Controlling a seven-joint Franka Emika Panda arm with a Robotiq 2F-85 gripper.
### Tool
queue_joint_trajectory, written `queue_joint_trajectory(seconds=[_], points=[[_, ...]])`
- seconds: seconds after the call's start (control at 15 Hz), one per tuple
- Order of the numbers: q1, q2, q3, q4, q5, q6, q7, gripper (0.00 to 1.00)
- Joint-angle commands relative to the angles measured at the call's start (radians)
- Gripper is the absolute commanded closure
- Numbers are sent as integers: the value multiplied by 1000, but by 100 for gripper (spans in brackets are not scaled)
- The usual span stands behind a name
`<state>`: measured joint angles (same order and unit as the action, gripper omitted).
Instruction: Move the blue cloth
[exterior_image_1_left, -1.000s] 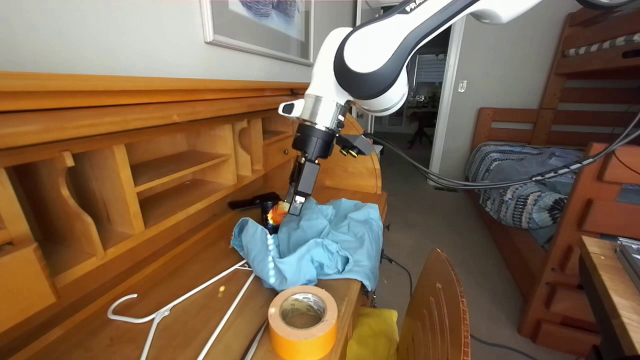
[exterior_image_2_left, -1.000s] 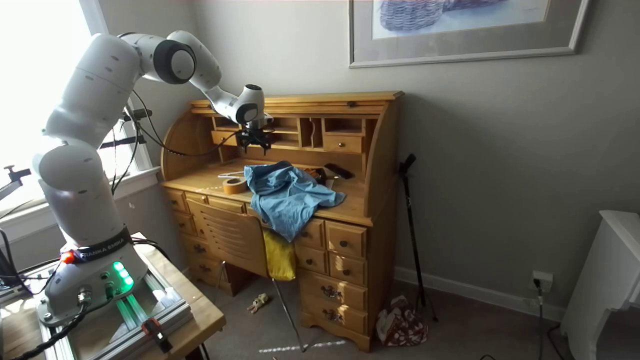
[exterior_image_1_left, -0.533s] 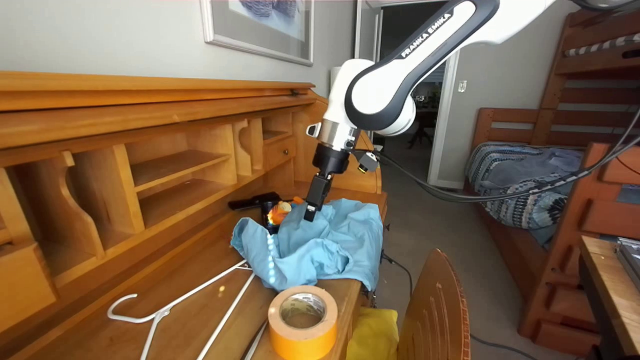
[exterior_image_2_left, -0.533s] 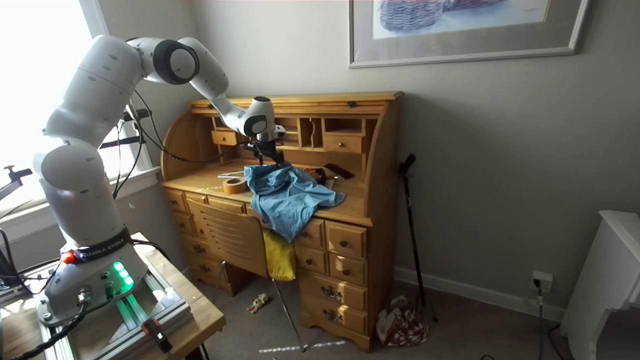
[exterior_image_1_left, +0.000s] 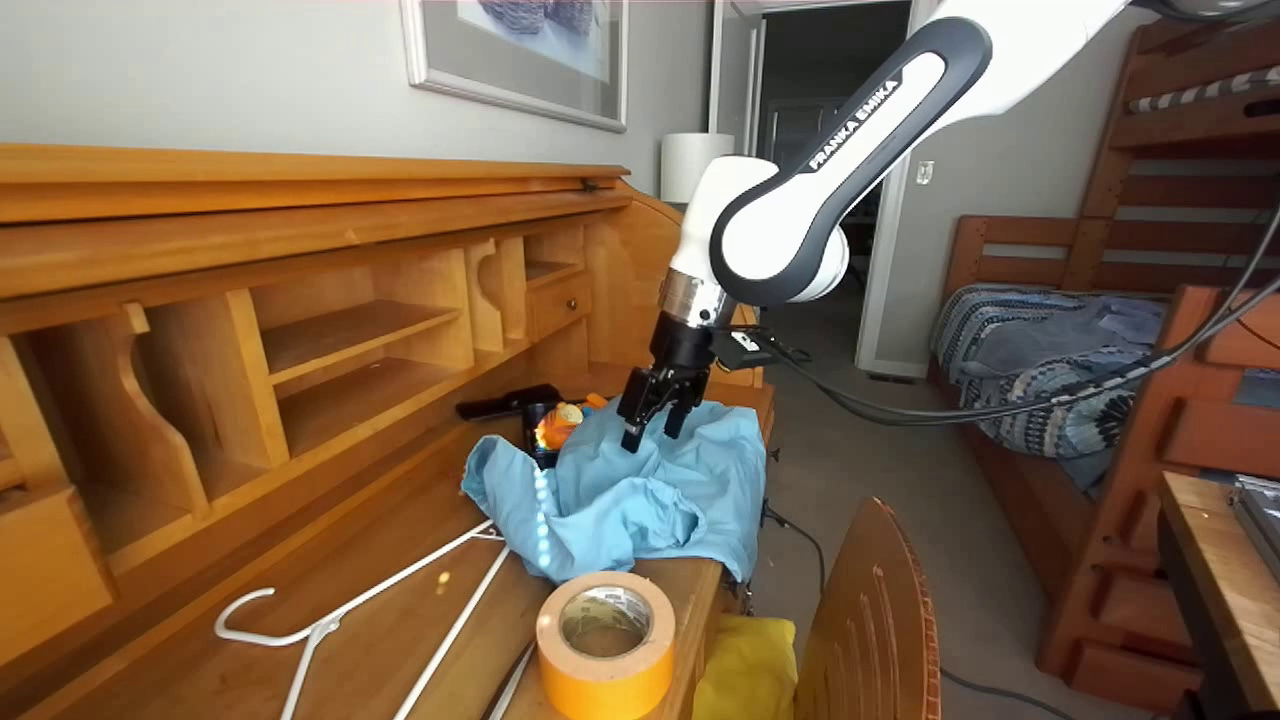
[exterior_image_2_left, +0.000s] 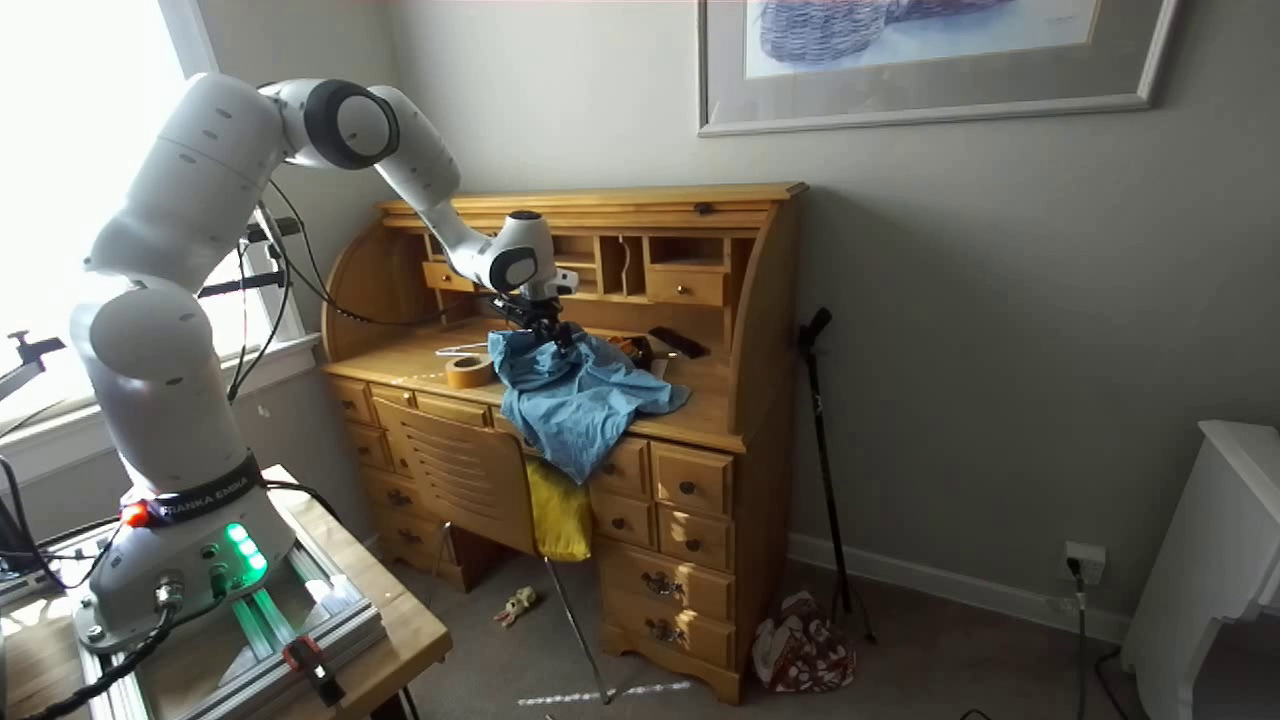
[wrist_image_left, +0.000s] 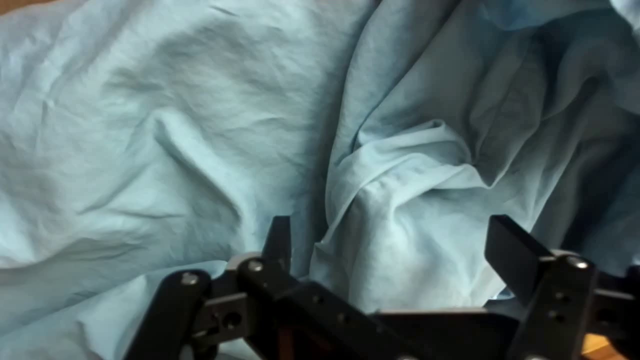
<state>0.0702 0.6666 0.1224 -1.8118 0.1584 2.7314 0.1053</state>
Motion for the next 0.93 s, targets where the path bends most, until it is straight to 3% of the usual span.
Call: queue_joint_trajectory(seconds=[0.0,0.4,0.47,0.53,0.73,0.87], points=[[39,14,-28,-21,46,60,132,28],[63,50,-30,-27,45,192,168,70],[49,47,-22,-16,33,150,140,78],[50,51,-22,-16,33,155,141,59],[50,51,-22,-16,33,155,140,78],[50,51,-22,-16,33,155,140,78]])
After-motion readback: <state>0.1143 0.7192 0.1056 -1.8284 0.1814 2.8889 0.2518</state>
